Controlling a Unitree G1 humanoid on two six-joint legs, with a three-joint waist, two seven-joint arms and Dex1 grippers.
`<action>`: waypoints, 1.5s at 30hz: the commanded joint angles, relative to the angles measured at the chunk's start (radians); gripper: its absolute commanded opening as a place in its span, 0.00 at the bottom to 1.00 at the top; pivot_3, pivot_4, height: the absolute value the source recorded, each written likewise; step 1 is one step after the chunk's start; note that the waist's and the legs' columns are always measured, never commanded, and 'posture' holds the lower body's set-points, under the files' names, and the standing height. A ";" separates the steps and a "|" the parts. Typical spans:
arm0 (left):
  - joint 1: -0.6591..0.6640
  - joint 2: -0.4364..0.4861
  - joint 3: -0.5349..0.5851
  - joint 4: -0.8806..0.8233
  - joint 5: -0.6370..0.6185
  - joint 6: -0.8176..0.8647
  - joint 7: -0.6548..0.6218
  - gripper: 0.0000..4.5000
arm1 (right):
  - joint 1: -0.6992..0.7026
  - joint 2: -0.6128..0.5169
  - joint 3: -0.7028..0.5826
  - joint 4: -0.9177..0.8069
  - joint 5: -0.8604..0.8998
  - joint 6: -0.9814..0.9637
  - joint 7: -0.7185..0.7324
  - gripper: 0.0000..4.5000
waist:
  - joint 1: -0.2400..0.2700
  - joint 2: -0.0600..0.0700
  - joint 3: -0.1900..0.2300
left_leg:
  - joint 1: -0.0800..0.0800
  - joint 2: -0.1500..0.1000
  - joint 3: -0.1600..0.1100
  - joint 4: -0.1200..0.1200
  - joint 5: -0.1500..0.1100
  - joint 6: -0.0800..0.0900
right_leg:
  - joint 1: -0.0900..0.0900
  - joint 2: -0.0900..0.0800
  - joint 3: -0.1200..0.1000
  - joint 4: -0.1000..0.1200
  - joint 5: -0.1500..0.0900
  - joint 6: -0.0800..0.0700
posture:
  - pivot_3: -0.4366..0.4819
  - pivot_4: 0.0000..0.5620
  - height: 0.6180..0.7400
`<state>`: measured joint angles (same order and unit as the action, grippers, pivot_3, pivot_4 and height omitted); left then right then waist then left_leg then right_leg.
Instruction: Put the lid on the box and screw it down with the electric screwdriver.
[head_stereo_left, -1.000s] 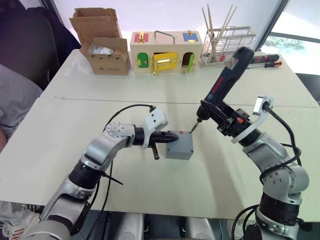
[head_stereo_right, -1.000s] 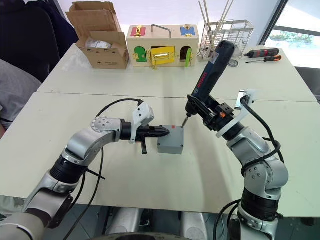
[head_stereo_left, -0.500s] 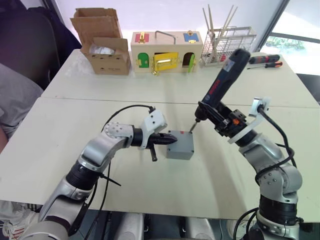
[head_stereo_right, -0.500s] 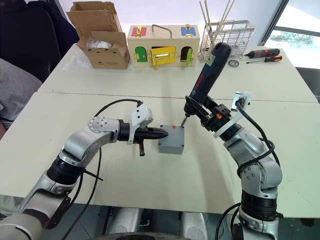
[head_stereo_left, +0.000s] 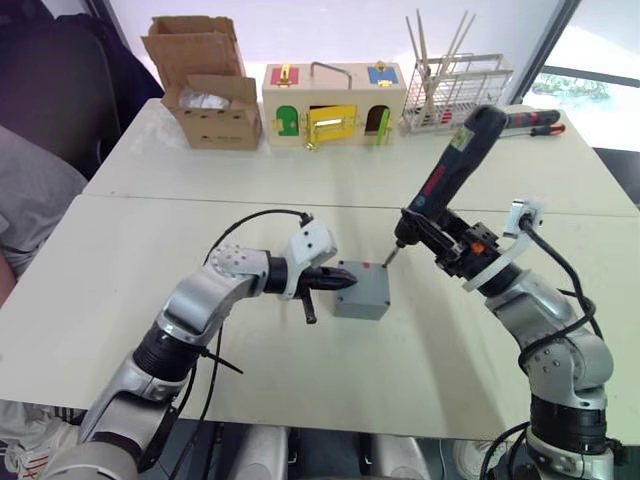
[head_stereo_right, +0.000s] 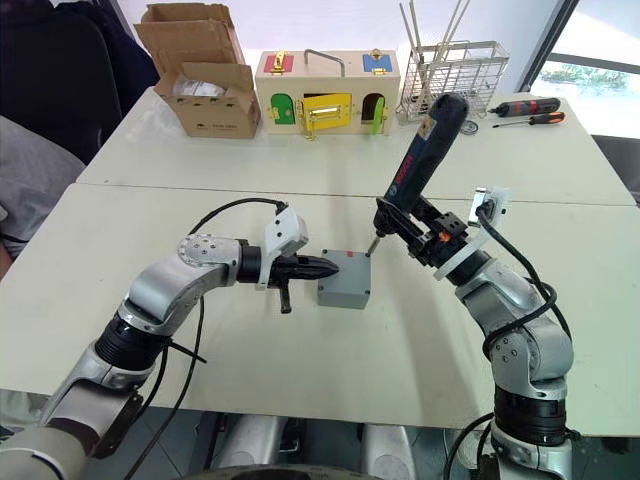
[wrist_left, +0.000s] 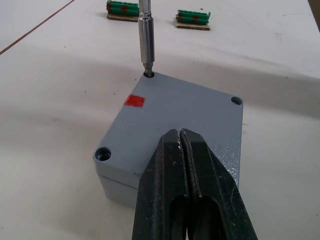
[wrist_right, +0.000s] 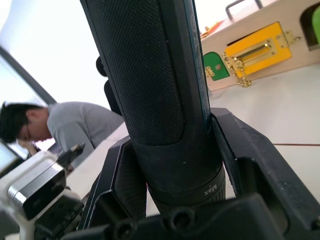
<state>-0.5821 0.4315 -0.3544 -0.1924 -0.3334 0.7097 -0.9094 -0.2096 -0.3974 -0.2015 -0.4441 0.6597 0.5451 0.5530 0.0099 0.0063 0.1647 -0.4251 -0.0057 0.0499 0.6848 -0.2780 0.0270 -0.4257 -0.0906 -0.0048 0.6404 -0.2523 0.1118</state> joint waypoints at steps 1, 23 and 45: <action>0.002 0.003 -0.010 -0.013 0.011 -0.010 -0.003 0.00 | 0.021 -0.024 0.088 -0.036 -0.044 -0.006 0.028 0.39 | 0.000 -0.001 -0.001 | 0.000 0.000 0.000 0.000 0.000 0.000 | 0.000 0.001 0.000 0.000 0.000 0.000 | 0.48 0.27 0.92; 0.017 -0.001 -0.013 -0.010 0.025 -0.013 0.000 0.00 | 0.077 0.001 0.242 0.058 -0.185 -0.102 0.043 0.39 | -0.006 -0.012 -0.008 | 0.019 0.004 -0.001 -0.005 -0.003 0.003 | 0.022 0.003 0.000 -0.009 -0.003 -0.005 | 0.48 0.27 0.92; 0.025 0.004 -0.023 -0.020 0.044 -0.017 -0.006 0.00 | 0.108 0.043 0.241 0.143 -0.238 -0.133 0.026 0.39 | -0.006 -0.019 -0.023 | 0.020 0.004 -0.002 -0.007 -0.003 0.003 | 0.022 -0.005 -0.001 -0.010 -0.004 -0.007 | 0.48 0.27 0.92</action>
<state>-0.5544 0.4326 -0.3774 -0.1901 -0.2918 0.7043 -0.9129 -0.1700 -0.3629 -0.0375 -0.4053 0.4411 0.3482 0.5664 0.0037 -0.0127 0.1416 -0.4053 -0.0019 0.0482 0.6781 -0.2814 0.0298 -0.4041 -0.0952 -0.0060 0.6303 -0.2564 0.1042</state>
